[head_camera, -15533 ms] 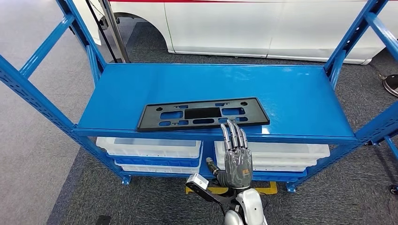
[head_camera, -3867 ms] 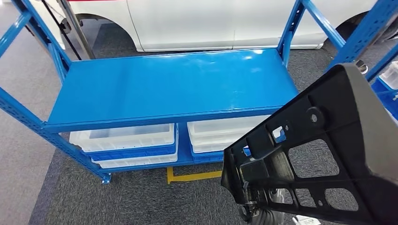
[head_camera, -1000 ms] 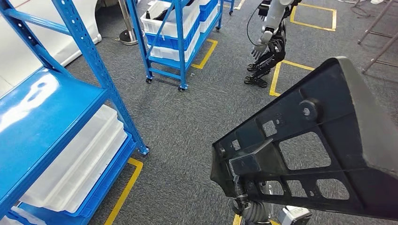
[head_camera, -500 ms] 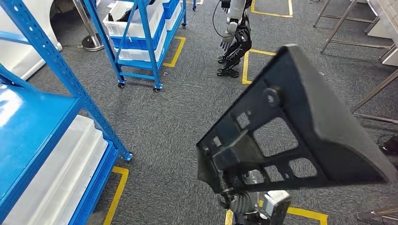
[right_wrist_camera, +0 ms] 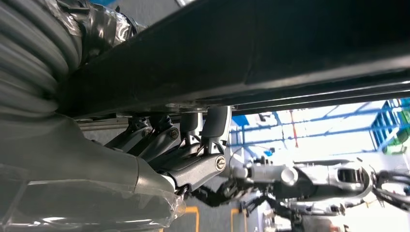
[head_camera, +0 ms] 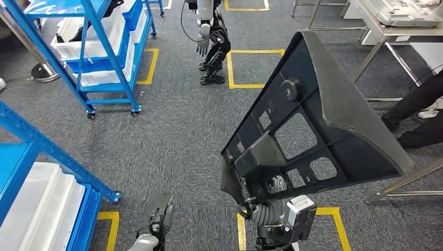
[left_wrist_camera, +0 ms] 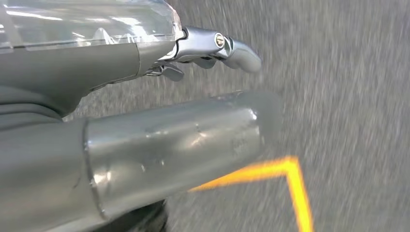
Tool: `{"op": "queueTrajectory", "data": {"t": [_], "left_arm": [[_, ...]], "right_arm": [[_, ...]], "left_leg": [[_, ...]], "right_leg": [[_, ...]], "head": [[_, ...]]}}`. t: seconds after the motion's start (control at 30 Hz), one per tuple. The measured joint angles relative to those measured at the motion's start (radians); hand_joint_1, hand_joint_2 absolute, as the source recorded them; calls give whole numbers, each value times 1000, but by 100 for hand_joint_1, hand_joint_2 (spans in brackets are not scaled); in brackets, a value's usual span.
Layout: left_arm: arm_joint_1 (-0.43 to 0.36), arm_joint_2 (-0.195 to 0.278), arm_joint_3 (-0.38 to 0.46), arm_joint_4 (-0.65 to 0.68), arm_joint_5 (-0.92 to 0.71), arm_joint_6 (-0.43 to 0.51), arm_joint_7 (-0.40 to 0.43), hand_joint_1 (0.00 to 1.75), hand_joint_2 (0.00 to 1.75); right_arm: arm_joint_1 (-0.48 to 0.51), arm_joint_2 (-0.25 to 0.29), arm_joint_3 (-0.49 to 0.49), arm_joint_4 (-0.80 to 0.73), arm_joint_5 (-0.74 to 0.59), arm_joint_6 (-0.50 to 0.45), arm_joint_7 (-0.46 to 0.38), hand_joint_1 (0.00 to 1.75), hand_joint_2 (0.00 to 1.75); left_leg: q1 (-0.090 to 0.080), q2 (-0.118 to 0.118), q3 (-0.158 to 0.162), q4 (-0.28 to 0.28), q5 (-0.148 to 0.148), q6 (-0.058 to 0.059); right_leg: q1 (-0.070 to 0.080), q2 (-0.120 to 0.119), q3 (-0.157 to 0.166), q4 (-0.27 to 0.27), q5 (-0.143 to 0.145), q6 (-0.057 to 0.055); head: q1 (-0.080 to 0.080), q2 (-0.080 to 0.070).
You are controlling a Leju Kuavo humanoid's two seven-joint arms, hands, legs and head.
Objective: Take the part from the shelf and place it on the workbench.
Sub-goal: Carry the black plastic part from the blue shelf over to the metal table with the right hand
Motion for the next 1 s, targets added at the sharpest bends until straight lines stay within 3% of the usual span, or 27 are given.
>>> {"op": "queueTrajectory", "data": {"t": [0.03, 0.1, 0.17, 0.23, 0.3, 0.33, 0.37, 0.4, 0.47, 0.53, 0.57, 0.63, 0.7, 0.77, 0.83, 0.87, 0.9, 0.93, 1.0], "left_arm": [[1, -2, 8, 2, -10, -3, 11, 0, 0], [0, -7, 22, 6, -22, -4, 28, 0, 0], [-6, -12, 37, 9, -28, -7, 36, 0, 0], [-11, -14, 52, 11, -30, -16, 39, 0, 0], [-11, -14, 63, 11, -31, -21, 40, 0, 0], [-10, -14, 66, 11, -29, -14, 38, 0, 0], [-10, -14, 72, 11, -25, 3, 35, 0, 0], [-10, -15, 80, 12, -19, 32, 30, 0, 0], [-10, -18, 102, 12, -11, 96, 21, 0, 0], [-8, -19, 120, 13, -12, 127, 18, 0, 0], [-6, -20, 126, 13, -13, 132, 18, 0, 0], [-5, -22, 135, 14, -8, 136, 14, 0, 0], [-4, -24, 140, 16, -3, 139, 9, 0, 0], [-2, -22, 144, 17, -4, 142, 8, 0, 0], [3, -20, 150, 17, -7, 140, 10, 0, 0], [4, -19, 154, 17, -9, 131, 13, 0, 0], [2, -18, 155, 17, -12, 116, 21, 0, 0], [-5, -17, 153, 17, -18, 95, 33, 0, 0], [-22, -16, 132, 18, -28, 57, 57, 0, 0]], "right_arm": [[1, 0, -1, 0, 4, -2, -1, 175, 175], [1, 1, -1, 0, 14, -9, -1, 175, 175], [0, 2, -3, 2, 22, -20, 0, 175, 175], [-4, 5, -4, 6, 29, -29, 0, 175, 175], [-8, 8, -4, 12, 34, -37, 0, 175, 175], [-10, 9, -4, 15, 36, -42, -2, 175, 175], [-12, 10, -3, 20, 35, -44, -6, 175, 175], [-18, 12, -1, 28, 34, -46, -13, 175, 175], [-38, 16, 12, 53, 33, -49, -35, 175, 175], [-61, 20, 28, 78, 32, -56, -51, 175, 175], [-69, 22, 32, 86, 30, -59, -54, 175, 175], [-79, 25, 37, 101, 22, -65, -55, 175, 175], [-88, 29, 39, 112, 15, -70, -57, 175, 175], [-98, 32, 43, 122, 11, -73, -59, 175, 175], [-103, 33, 48, 129, 6, -82, -62, 175, 175], [-104, 32, 48, 131, 3, -89, -61, 175, 175], [-102, 31, 48, 129, 1, -95, -57, 175, 175], [-95, 26, 48, 121, 1, -98, -50, 175, 175], [-64, 7, 48, 86, 6, -93, -43, 175, 175]], "left_leg": [[0, -11, 4, -11, -4, 4], [-2, 4, 3, -15, -1, 16], [0, 26, 6, -23, 4, 29], [-1, 51, 8, -28, 5, 40], [-4, 78, 9, -28, 2, 45], [-5, 91, 9, -28, 0, 45], [-6, 104, 11, -28, -2, 45], [-6, 116, 14, -28, -5, 44], [-8, 139, 24, -29, -12, 39], [-12, 160, 30, -30, -17, 33], [-15, 170, 32, -32, -18, 29], [-15, 185, 37, -33, -24, 20], [-12, 148, 25, 5, -54, 12], [-10, 88, -28, 119, -113, 8], [-10, 69, -91, 236, -146, 6], [-10, 67, -105, 250, -136, 6], [-10, 64, -100, 224, -106, 8], [-9, 55, -77, 162, -62, 10], [-7, 10, -24, 34, -4, 16]], "right_leg": [[-1, 8, -7, 3, 0, 5], [-2, 24, -16, 3, 3, 16], [1, -13, -28, 26, -12, 24], [2, -75, -73, 119, -64, 31], [-1, -95, -133, 237, -112, 35], [-2, -98, -148, 264, -113, 36], [-3, -100, -145, 255, -96, 35], [-2, -106, -121, 208, -62, 33], [7, -150, -52, 73, -4, 23], [22, -190, -18, 0, 11, 14], [27, -193, -17, -3, 9, 11], [25, -169, -17, -11, 13, 5], [16, -143, -10, -22, 18, -7], [10, -116, -7, -26, 21, -15], [10, -84, -7, -24, 20, -17], [10, -67, -6, -22, 20, -17], [10, -49, -5, -20, 19, -16], [9, -34, -4, -17, 17, -13], [7, -10, -6, -7, 11, -5]], "head": [[0, 0], [0, 0], [1, 0], [2, 0], [3, 0], [3, 0], [3, 0], [3, 0], [3, 0], [3, 0], [2, 0], [2, 0], [2, 0], [2, 0], [2, 0], [2, 0], [2, 0], [2, 0], [2, 0]]}}
